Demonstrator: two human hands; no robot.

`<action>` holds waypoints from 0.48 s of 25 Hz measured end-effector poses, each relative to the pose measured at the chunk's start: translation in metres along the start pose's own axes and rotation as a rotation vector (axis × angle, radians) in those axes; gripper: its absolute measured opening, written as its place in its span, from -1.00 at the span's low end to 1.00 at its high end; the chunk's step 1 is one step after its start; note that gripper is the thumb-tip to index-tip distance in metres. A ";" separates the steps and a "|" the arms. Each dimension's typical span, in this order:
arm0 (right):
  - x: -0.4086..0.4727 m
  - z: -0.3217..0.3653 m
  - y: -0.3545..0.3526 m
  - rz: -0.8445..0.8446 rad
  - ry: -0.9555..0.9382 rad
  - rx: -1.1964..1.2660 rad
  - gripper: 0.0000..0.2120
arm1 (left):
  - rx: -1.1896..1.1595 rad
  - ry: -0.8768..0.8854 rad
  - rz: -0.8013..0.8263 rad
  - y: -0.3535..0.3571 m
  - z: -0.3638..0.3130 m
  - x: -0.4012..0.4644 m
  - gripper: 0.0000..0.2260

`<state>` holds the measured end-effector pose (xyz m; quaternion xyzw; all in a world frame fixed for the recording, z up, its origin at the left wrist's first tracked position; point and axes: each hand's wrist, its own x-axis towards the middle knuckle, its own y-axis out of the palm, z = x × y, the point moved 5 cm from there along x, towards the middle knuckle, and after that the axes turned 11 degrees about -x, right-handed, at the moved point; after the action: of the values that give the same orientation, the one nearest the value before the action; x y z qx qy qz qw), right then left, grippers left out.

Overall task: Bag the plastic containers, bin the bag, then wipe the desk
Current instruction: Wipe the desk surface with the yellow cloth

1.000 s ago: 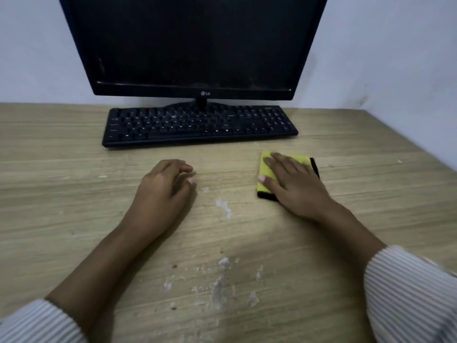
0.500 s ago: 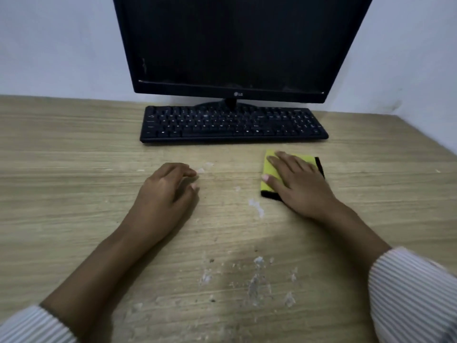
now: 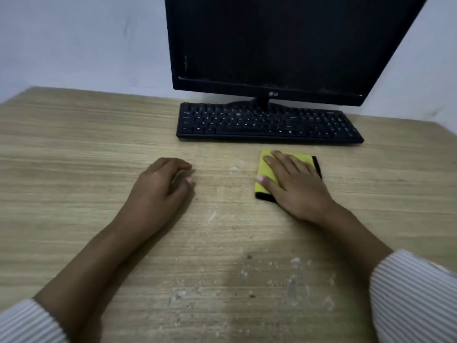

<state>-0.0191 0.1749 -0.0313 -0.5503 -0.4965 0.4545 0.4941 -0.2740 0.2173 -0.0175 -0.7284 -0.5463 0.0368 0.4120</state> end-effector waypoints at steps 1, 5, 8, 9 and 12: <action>0.012 0.018 -0.001 0.006 -0.004 0.005 -0.36 | 0.004 0.005 0.007 0.001 0.000 0.000 -0.74; -0.006 0.103 -0.008 -0.037 -0.281 0.029 -0.38 | -0.021 0.001 -0.014 -0.003 -0.002 -0.003 -0.74; -0.040 0.095 -0.009 -0.037 -0.392 0.046 -0.34 | -0.005 0.001 -0.002 -0.016 0.005 -0.013 -0.72; -0.035 0.081 -0.009 -0.033 -0.346 0.033 -0.32 | 0.010 0.001 0.005 -0.021 0.009 -0.016 -0.72; 0.010 0.067 -0.006 0.013 -0.150 -0.001 -0.35 | 0.057 -0.033 -0.006 -0.034 0.023 -0.018 -0.72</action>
<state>-0.0856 0.1909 -0.0316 -0.5184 -0.5287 0.4974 0.4521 -0.3190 0.2175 -0.0182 -0.7140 -0.5541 0.0631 0.4233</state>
